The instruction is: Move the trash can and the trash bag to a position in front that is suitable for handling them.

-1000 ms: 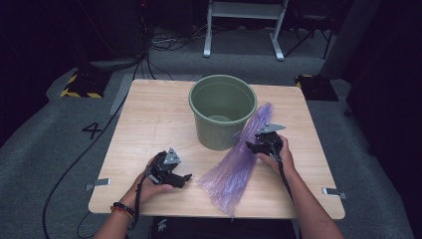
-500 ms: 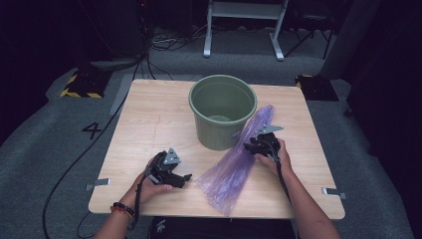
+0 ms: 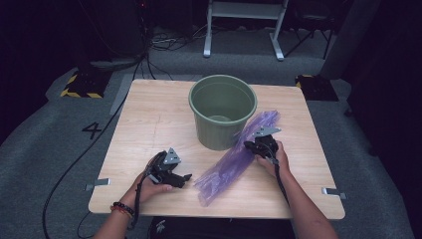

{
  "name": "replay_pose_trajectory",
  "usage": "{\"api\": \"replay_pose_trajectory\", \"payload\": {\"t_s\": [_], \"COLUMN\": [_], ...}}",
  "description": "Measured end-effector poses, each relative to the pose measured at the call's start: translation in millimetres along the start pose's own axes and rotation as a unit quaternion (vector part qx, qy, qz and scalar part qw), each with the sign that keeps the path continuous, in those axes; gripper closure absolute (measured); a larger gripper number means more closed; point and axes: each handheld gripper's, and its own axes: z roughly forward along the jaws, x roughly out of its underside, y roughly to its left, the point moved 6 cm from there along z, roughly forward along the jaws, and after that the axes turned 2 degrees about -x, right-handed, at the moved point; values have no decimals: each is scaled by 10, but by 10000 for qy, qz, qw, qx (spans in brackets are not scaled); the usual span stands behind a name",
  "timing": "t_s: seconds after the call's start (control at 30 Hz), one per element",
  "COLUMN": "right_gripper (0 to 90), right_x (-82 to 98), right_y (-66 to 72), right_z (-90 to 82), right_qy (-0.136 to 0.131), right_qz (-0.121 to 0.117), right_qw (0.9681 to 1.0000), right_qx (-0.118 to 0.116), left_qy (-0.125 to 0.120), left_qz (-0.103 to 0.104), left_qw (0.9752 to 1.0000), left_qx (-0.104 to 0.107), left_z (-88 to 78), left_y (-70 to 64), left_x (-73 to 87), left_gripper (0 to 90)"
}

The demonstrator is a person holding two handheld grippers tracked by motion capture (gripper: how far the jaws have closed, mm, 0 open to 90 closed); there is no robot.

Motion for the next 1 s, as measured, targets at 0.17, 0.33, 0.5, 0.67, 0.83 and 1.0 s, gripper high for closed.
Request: {"api": "replay_pose_trajectory", "payload": {"t_s": [0.17, 0.33, 0.5, 0.67, 0.83, 1.0], "right_gripper": [900, 900, 899, 874, 713, 490], "right_x": [8, -18, -19, 20, 44, 23], "right_y": [73, 158, 309, 445, 527, 465], "right_z": [-49, -141, -189, -134, -78, -149], "right_qy": [-111, -283, -280, -103, 13, -135], "right_qz": [-127, -272, -570, -682, -743, -586], "right_qw": [9998, 9990, 9977, 9969, 9965, 9979], "right_qx": [-141, -222, -251, -376, -381, -257], "left_qy": [1, 6, 18, 84, 112, 109], "left_qz": [4, 6, 8, -29, -75, -25], "left_qw": [10000, 10000, 10000, 10000, 9999, 9999], "left_qx": [2, 0, 0, -30, -43, -52], "left_z": [0, 0, 0, 5, 46, 56], "left_y": [1, 1, 2, -1, -38, -12], "left_x": [0, 0, -1, -19, -78, -79], "left_gripper": [153, 153, 152, 157, 174, 168]}}
